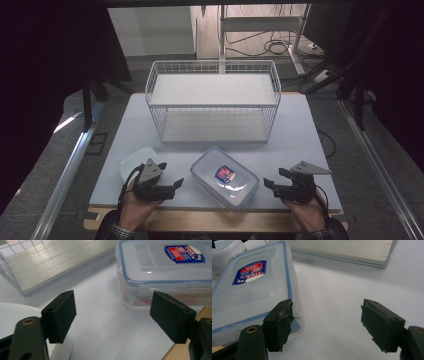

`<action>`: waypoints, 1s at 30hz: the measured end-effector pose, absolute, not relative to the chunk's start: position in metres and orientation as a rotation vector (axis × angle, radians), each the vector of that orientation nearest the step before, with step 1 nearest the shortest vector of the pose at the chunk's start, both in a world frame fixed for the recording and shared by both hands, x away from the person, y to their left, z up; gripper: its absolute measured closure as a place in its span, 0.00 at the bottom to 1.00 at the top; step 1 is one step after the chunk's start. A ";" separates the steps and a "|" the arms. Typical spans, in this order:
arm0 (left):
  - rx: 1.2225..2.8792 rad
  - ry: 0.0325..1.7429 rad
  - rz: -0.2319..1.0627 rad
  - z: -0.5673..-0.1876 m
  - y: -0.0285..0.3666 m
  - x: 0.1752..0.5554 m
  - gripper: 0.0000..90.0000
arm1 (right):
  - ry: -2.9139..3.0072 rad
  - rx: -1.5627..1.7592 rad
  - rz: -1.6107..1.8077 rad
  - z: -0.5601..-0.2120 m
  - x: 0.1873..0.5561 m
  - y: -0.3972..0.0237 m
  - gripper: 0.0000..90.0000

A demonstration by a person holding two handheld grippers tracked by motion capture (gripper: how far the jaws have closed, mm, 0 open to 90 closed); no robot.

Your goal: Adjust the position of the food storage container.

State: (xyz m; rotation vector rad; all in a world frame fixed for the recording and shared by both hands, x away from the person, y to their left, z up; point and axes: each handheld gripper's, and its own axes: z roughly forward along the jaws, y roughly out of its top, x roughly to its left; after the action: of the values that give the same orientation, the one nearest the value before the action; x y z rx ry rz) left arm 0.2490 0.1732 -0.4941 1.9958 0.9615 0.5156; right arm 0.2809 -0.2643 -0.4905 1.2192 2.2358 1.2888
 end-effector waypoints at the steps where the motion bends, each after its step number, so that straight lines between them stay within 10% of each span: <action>1: 1.998 0.964 0.520 -0.495 0.173 0.249 0.25 | 2.240 1.216 1.290 -0.491 0.281 -0.264 0.31; 16: 1.961 0.987 0.453 -0.497 0.177 0.252 0.51 | 2.276 1.211 1.271 -0.492 0.281 -0.263 0.35; 23: 1.977 1.096 0.400 -0.504 0.191 0.265 0.98 | 2.282 1.213 1.259 -0.493 0.281 -0.263 0.35; 30: 1.960 1.167 0.396 -0.507 0.207 0.279 1.00 | 2.291 1.206 1.251 -0.493 0.281 -0.262 0.35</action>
State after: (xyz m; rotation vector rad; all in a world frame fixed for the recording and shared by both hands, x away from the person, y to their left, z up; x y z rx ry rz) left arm 0.2789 0.2070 -0.5072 1.9603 1.1667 0.3960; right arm 0.2812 -0.2625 -0.4931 1.2064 2.2912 1.2510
